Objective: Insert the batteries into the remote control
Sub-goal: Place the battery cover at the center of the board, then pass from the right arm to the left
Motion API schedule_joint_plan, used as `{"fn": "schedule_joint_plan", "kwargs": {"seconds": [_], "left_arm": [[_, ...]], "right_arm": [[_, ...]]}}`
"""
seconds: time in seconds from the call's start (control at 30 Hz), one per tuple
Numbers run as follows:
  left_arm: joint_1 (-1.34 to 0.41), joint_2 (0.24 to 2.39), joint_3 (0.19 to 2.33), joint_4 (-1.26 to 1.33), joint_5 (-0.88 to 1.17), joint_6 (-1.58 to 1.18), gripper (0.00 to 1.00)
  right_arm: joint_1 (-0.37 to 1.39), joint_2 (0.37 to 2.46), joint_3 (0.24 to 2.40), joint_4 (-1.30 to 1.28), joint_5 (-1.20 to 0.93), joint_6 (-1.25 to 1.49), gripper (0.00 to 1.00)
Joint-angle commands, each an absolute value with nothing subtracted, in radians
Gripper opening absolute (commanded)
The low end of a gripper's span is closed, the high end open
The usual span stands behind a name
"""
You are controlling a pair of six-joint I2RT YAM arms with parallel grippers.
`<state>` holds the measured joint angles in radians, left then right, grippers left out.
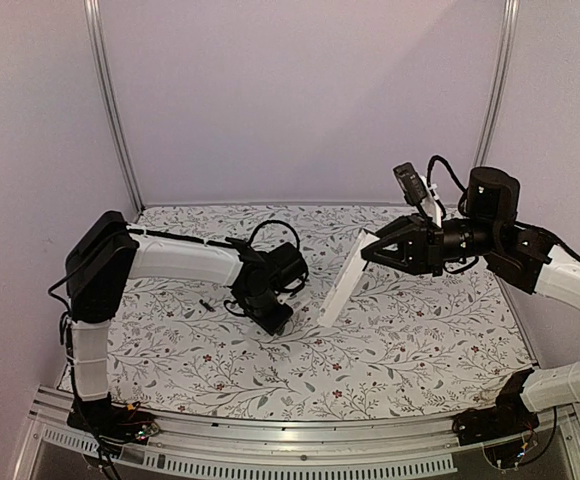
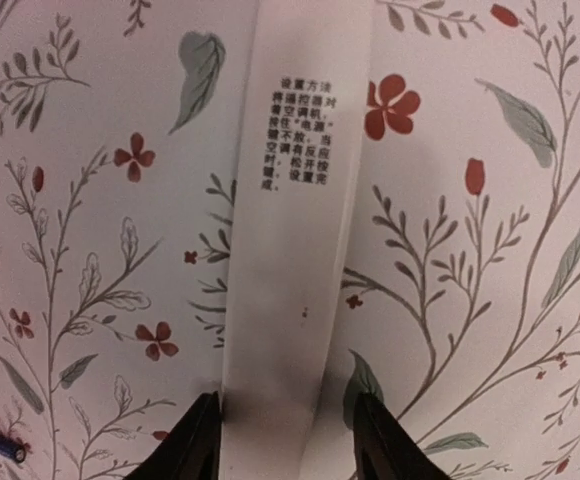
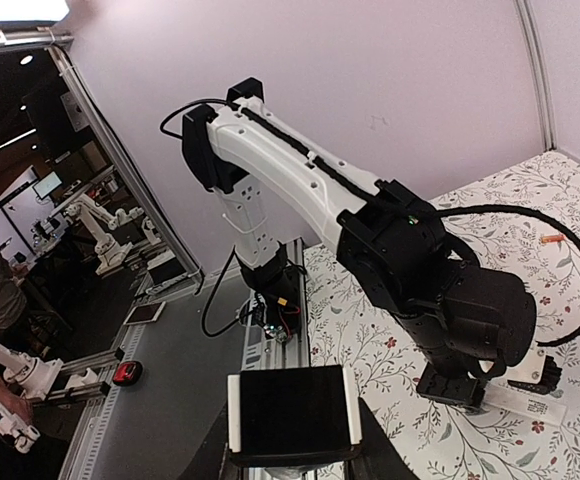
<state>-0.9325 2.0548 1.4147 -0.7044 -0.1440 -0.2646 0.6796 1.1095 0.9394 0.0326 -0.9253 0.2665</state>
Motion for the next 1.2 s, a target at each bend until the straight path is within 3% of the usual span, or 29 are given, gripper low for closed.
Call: {"fn": "schedule_joint_plan", "kwargs": {"seconds": [0.0, 0.1, 0.17, 0.2, 0.47, 0.63, 0.87, 1.17], "left_arm": [[-0.92, 2.061, 1.423, -0.727, -0.136, -0.258, 0.53], [-0.92, 2.004, 1.409, -0.721, -0.137, -0.255, 0.75], [-0.921, 1.924, 1.386, -0.702, -0.137, -0.256, 0.98], [-0.92, 1.874, 1.367, -0.682, -0.137, -0.255, 0.99], [-0.919, 1.358, 1.057, -0.271, 0.015, -0.28, 1.0], [-0.918, 1.169, 0.915, -0.1, 0.188, -0.313, 1.0], [-0.972, 1.172, 0.938, -0.089, 0.461, -0.277, 0.99], [-1.084, 1.303, 1.023, -0.102, 0.412, -0.199, 0.93]], "right_arm": [[0.673, 1.086, 0.93, 0.019, -0.917, 0.249, 0.0], [0.674, 1.083, 0.928, 0.01, -0.917, 0.24, 0.0], [0.674, 1.083, 0.932, 0.004, -0.919, 0.234, 0.0], [0.673, 1.083, 0.933, 0.001, -0.921, 0.231, 0.0], [0.675, 1.09, 0.951, 0.0, -0.947, 0.197, 0.0], [0.674, 1.106, 0.969, 0.0, -0.953, 0.188, 0.0], [0.686, 1.128, 0.991, 0.0, -0.958, 0.18, 0.0], [0.725, 1.161, 1.015, 0.006, -0.943, 0.176, 0.0]]}}
